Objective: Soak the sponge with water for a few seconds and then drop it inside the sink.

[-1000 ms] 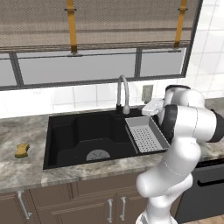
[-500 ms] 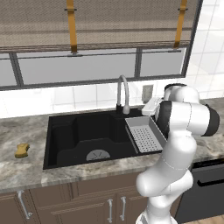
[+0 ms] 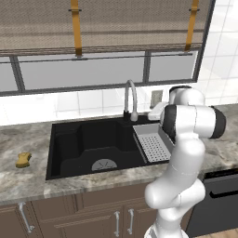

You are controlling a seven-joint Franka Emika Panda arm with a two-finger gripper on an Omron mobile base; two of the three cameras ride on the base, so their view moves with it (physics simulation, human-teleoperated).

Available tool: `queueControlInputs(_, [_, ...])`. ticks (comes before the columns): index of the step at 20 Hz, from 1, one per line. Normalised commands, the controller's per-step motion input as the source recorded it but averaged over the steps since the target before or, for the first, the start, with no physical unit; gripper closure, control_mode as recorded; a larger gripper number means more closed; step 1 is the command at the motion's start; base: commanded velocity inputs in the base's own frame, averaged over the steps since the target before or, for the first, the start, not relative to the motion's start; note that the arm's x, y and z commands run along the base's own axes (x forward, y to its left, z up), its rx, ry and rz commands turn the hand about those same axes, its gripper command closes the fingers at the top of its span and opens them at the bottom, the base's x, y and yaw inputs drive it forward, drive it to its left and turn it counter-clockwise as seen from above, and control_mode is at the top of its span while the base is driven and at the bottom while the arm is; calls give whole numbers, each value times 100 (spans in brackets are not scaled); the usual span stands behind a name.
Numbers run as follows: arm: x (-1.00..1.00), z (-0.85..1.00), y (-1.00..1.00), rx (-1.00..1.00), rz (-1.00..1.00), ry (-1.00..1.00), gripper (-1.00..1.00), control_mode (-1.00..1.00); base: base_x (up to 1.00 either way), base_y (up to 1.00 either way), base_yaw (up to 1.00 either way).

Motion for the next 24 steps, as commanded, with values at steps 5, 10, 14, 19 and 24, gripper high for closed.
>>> queueControlInputs(5, [40,-13,0,0,0,1,-100,-100,0,0,0])
queueControlInputs(10, [32,-19,0,0,0,0,-100,-100,0,0,0])
queueControlInputs(14, [30,-19,0,0,0,0,-100,-100,0,0,0])
queueControlInputs(19, [24,-21,0,0,0,0,-100,-100,0,0,0])
queueControlInputs(24, [17,-16,0,0,0,0,-100,-100,0,0,0])
